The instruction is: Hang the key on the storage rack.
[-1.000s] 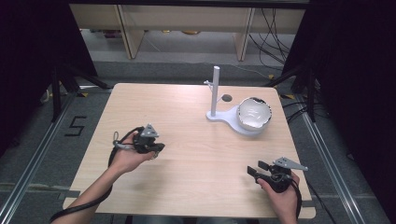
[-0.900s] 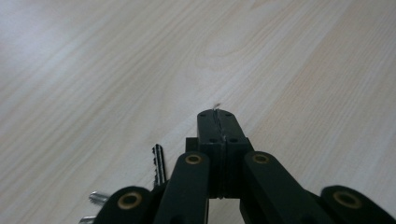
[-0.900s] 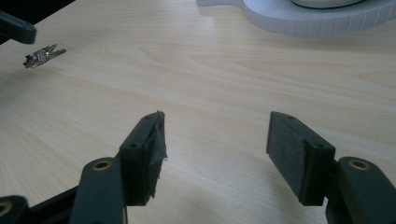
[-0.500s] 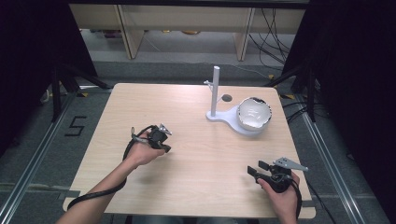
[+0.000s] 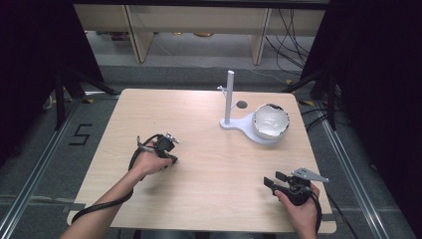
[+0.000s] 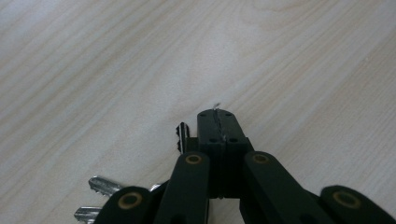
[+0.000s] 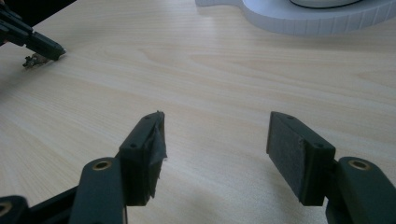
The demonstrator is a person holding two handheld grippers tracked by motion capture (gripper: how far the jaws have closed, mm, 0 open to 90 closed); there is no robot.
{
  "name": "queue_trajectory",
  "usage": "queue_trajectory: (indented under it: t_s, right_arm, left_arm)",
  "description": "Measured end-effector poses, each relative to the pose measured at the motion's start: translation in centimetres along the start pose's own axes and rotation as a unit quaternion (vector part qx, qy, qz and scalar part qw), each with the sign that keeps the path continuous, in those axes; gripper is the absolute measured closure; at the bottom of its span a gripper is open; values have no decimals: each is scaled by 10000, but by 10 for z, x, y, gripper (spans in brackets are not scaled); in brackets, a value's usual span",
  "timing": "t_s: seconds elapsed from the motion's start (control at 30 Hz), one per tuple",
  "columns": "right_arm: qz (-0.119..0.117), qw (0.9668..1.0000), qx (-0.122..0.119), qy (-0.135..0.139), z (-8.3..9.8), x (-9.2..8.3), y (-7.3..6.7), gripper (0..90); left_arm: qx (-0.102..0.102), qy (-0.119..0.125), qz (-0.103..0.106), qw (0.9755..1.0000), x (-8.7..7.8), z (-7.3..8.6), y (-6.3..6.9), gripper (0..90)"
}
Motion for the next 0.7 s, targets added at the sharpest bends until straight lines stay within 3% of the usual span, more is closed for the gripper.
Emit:
queue_trajectory:
  t_s: [0.13,0.2,0.27,0.3,0.33,0.37,0.43,0.63,0.67,0.7]
  right_arm:
    - [24,10000,-16,19,0,-1,1,382]
    - [-25,9999,162,-8,1,0,-1,382]
    - [-57,9998,179,-16,1,0,-2,382]
    - [-54,9998,170,-16,1,0,-2,382]
    - [-4,10000,10,23,0,0,1,382]
    - [-52,9998,176,-15,1,0,-2,382]
    - [-30,9998,189,-35,1,0,-1,382]
    - [-34,9998,191,-30,1,0,-1,381]
    - [-12,10000,27,15,0,0,1,380]
    - [-15,10000,13,21,0,-1,2,381]
  left_arm:
    - [-167,-32,-50,9998,-2,3,-8,895]
    - [-183,-37,-80,9998,-3,5,-10,895]
    - [-301,-39,-122,9995,-5,9,-16,895]
    - [-330,-58,-141,9993,-6,10,-18,895]
    - [-370,-24,-160,9992,-6,11,-19,895]
    - [-413,-49,-193,9989,-7,12,-21,895]
    - [-440,-97,-235,9987,-8,15,-24,894]
    - [-546,-165,-306,9979,-12,20,-29,894]
    - [-583,-156,-334,9976,-14,22,-31,894]
    - [-608,-168,-338,9974,-15,23,-31,894]
Point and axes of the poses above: each handheld gripper's, and its own axes: x roughly forward along the jaws, z roughly out of its underside, y roughly to its right, the point moved 3 cm from there along x, roughly forward along the jaws, and after that the axes turned 4 degrees about -y, right-handed, at the moved point
